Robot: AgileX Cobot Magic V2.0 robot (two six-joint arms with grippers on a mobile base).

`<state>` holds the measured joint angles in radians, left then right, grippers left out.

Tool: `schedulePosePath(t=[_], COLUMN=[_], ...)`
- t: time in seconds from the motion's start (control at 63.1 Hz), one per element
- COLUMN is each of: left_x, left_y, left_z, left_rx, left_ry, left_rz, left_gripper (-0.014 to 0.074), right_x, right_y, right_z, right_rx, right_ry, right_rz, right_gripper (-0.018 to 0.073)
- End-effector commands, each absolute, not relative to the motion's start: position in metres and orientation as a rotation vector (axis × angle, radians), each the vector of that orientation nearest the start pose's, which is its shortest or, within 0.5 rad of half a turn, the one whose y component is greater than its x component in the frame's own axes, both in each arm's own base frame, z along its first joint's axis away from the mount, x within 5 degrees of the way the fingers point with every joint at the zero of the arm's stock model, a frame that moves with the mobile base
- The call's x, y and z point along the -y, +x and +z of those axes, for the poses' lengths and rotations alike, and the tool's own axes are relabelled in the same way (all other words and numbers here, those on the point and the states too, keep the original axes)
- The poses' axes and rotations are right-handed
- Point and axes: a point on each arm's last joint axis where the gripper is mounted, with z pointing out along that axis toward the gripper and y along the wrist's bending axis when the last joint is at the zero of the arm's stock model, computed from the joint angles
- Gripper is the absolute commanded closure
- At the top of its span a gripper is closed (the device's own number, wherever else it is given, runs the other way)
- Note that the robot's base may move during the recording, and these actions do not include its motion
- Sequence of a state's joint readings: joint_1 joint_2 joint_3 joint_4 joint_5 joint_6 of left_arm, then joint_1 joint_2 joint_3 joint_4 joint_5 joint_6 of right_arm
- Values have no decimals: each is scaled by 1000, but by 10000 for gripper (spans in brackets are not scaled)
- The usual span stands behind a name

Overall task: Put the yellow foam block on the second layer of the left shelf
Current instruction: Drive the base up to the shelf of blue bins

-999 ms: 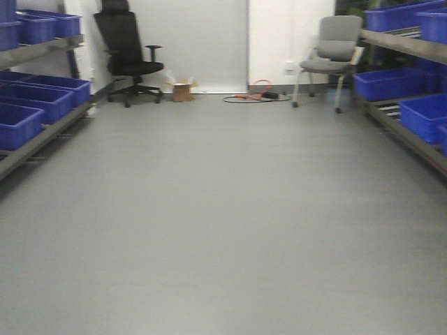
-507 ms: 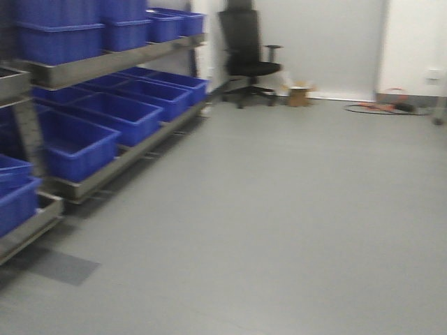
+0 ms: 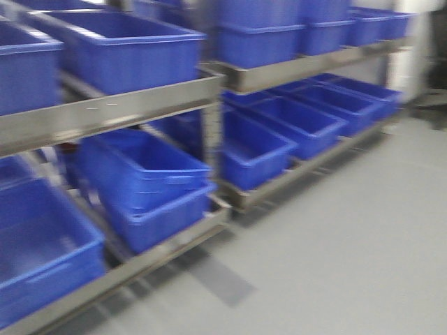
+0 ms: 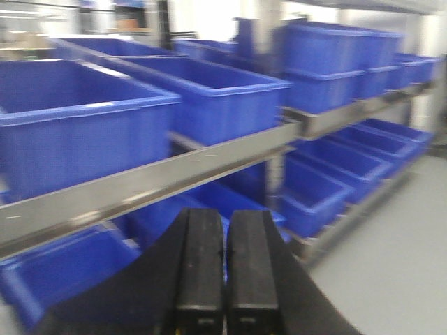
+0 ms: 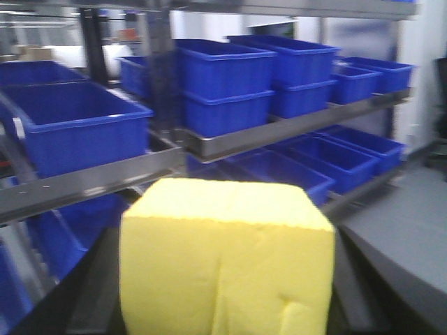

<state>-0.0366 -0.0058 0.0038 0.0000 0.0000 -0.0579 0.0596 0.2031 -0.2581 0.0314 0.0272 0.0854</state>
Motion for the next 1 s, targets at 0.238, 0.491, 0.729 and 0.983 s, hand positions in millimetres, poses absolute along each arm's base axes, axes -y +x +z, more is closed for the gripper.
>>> schedulePosePath(t=[0.238,0.491,0.729,0.983], left_x=[2,2,2,2], left_y=[55,55,55,55], left_z=[212,212,212,212], left_rx=[-1408,-1408,-1408,-1408], left_ry=[-15,-15,-15,-15], left_rz=[-93,-93,-93,-93], left_gripper=[472,472,472,472], right_x=[-3,-3,-3,-3], right_y=[65,65,65,65], right_z=[303,303,303,303], right_rx=[-1346,-1346,-1346,-1346], right_ry=[39,39,39,39], right_rz=[133,133,133,133], right_gripper=[62,62,62,62])
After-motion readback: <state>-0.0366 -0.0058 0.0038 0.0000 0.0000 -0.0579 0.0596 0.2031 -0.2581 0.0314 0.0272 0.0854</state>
